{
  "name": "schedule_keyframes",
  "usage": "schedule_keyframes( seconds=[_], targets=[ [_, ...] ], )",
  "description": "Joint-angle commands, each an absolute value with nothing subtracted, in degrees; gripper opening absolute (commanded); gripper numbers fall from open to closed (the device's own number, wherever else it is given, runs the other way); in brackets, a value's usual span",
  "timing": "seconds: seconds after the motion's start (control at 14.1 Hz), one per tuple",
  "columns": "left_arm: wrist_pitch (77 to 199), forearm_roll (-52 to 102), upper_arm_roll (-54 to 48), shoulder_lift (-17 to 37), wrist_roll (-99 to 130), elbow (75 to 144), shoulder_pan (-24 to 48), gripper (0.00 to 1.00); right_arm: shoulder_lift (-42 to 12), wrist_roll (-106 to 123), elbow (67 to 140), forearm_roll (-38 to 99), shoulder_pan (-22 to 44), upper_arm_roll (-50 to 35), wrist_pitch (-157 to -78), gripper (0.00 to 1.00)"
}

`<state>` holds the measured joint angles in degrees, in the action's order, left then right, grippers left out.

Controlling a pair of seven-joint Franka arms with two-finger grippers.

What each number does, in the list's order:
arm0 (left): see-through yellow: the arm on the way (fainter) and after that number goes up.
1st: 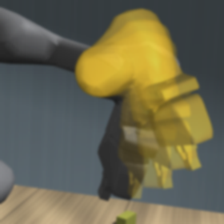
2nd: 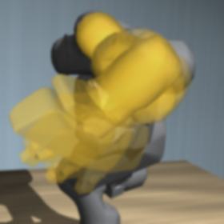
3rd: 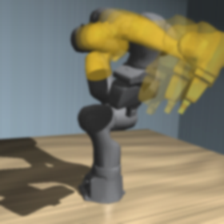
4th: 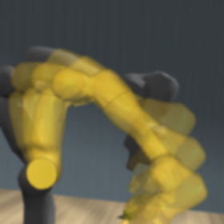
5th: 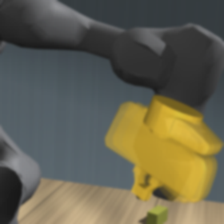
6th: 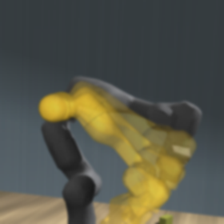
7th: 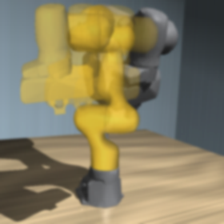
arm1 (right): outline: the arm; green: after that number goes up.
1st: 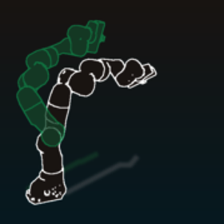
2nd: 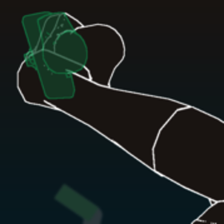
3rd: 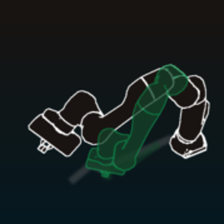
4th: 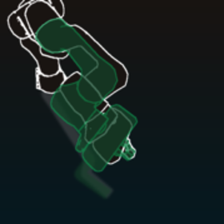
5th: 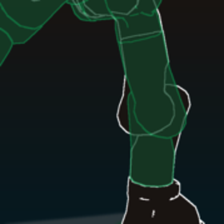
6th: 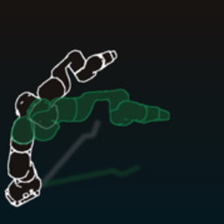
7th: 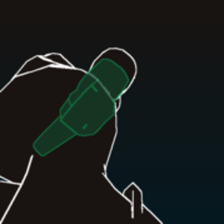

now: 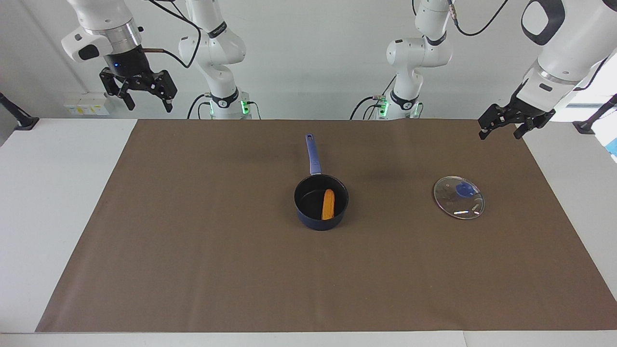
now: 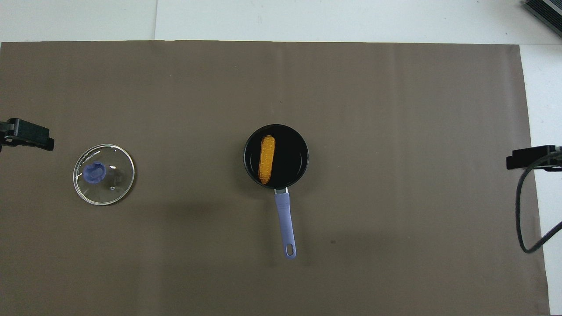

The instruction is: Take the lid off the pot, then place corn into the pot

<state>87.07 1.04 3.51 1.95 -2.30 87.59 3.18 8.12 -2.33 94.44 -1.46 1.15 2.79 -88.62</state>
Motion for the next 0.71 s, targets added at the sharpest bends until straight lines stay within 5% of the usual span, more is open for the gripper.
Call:
schedule_keyframes(
  seconds=[0.0,0.64],
  targets=[
    [85.61,-0.44,3.16,0.62,-2.90,87.81,2.81,1.00,9.05,-0.62,95.54,-1.14,0.88,2.55,-87.63,1.00],
    [84.46,0.35,3.52,0.53,-3.78,87.10,2.99,1.00,9.14,1.49,95.54,-0.35,1.32,2.64,-87.63,1.00]
  ],
)
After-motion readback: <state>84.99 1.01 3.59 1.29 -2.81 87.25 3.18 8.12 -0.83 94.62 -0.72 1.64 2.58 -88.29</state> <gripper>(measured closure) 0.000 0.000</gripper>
